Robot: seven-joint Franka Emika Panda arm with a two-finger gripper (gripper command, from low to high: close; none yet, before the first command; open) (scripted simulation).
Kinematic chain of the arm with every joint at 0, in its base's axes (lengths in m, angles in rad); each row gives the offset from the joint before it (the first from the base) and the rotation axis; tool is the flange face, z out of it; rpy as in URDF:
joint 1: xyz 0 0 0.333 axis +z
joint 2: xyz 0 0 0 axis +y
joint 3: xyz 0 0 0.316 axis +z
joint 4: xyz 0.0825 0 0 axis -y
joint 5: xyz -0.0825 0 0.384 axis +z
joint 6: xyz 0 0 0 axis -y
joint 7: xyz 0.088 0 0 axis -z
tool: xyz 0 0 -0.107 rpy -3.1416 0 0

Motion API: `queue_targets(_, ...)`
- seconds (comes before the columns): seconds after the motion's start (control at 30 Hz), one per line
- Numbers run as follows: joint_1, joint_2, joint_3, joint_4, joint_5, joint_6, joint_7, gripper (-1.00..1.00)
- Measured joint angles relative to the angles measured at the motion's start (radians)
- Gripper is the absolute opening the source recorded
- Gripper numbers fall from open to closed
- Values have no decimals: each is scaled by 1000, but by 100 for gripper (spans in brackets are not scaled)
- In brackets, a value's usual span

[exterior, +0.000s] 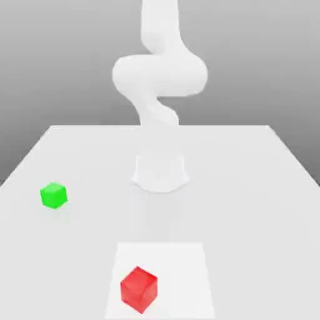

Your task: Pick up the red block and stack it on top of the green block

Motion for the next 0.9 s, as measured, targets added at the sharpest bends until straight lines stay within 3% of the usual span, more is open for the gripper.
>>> queue_targets(0.5,-106,550,55,-136,-26,231,313,0)
queue_targets(0.9,-109,984,28,-200,-31,461,491,0)
